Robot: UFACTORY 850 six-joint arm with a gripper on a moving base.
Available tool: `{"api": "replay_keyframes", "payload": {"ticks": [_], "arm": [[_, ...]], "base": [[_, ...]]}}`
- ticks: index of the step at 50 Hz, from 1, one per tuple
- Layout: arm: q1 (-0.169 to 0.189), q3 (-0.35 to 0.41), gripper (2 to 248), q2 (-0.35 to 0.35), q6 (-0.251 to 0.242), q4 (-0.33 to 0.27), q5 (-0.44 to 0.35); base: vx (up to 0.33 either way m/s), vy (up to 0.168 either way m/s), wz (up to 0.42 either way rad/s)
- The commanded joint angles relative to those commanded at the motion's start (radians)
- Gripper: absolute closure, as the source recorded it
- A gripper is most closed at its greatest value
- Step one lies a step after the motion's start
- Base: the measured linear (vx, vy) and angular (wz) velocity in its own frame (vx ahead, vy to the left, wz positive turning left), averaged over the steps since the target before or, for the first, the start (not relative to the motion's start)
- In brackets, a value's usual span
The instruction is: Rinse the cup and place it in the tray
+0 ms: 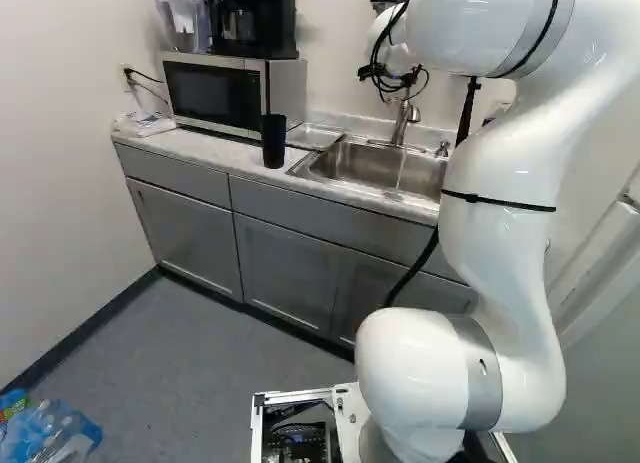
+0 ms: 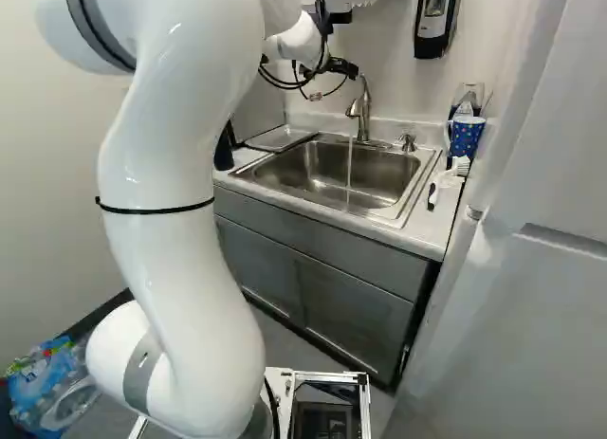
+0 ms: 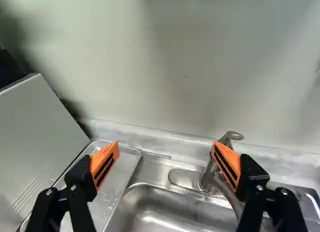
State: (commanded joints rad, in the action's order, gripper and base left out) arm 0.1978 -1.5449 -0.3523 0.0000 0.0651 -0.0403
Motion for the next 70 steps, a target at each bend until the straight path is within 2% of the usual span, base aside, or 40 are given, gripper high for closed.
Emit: {"api": "replay_keyframes", "payload": {"ticks": [15,42,70], "arm": [[-0.032,0.059,3,0.051,0.0,0.0,0.02],[-0.073,0.2,3,0.176,0.0,0.0,0.113],[-0.068,0.353,3,0.321,0.0,0.0,0.264]], "base": [[0.0,0.0,0.0],[0.0,0.0,0.0],[0.0,0.0,0.0]]}}
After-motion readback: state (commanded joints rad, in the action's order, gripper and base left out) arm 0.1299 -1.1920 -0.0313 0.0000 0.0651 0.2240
